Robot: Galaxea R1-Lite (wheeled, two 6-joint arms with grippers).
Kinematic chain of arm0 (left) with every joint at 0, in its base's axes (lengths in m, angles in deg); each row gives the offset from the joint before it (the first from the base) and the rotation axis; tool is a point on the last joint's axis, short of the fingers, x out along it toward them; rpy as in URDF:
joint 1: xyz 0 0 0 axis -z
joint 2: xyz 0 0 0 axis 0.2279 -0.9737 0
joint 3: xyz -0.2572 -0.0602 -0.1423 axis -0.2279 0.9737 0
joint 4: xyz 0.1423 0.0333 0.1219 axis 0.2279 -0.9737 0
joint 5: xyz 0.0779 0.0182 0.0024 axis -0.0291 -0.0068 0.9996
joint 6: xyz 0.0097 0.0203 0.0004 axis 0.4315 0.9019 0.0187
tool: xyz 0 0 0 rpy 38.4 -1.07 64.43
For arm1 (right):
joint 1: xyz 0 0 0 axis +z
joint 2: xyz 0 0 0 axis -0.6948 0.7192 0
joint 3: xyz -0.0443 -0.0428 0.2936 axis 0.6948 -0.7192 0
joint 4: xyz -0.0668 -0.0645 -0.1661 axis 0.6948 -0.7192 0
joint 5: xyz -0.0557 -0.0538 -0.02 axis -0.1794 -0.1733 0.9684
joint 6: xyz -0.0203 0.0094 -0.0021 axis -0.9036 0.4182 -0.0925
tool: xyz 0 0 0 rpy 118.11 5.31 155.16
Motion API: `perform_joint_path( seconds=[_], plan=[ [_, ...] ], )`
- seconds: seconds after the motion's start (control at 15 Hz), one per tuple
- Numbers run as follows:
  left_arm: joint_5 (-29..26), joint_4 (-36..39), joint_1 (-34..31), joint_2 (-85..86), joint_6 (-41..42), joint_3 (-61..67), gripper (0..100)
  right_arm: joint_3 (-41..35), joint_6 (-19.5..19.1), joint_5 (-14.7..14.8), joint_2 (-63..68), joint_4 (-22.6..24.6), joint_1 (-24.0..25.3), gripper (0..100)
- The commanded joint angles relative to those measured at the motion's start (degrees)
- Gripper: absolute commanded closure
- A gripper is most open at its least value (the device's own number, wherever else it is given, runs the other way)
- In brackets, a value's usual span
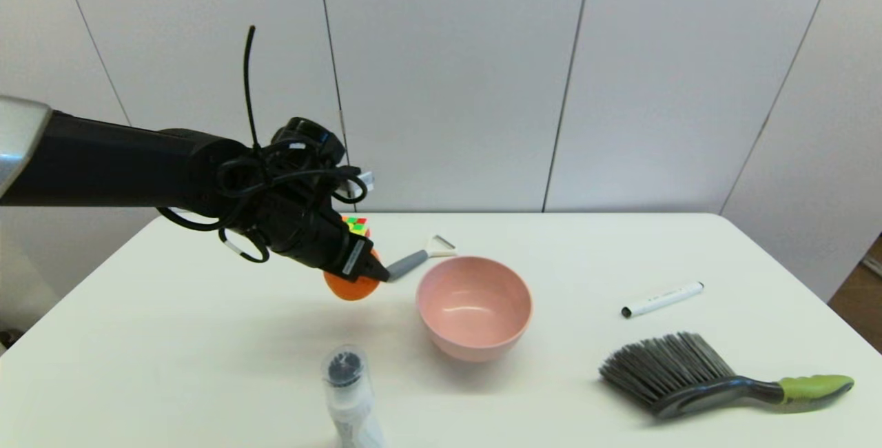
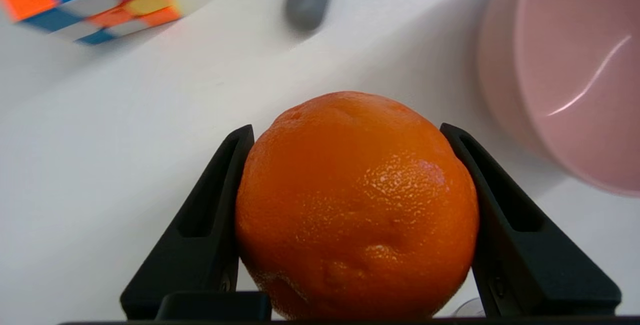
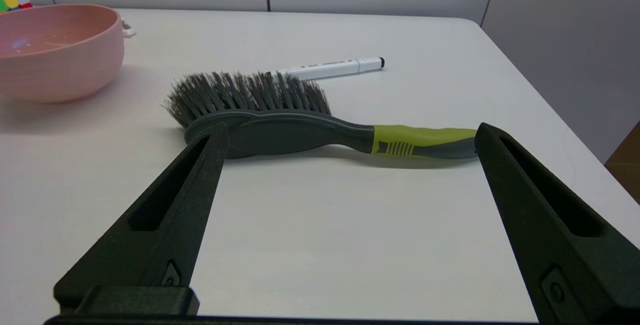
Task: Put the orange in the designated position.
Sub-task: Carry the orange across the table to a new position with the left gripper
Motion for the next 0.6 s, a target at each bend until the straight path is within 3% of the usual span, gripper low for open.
perform_joint_path(
  seconds=[0.07, 0.47, 0.53, 0.6],
  plan=[
    [0.02, -0.02, 2.68, -3.59, -0.2, -1.89, 100, -0.09, -0.03, -0.02, 0.07, 0.01, 0.0, 0],
    [0.1, -0.02, 3.03, -5.0, -0.73, -2.6, 100, -0.09, -0.03, -0.02, 0.07, 0.01, 0.0, 0],
    [0.1, -0.02, 3.03, -5.0, -0.99, -2.69, 0, -0.09, -0.03, -0.02, 0.07, 0.01, 0.0, 0],
    [0.1, -0.1, 3.03, -5.0, -0.99, -3.04, 0, -0.09, -0.03, -0.02, 0.07, 0.01, 0.0, 0]
  ],
)
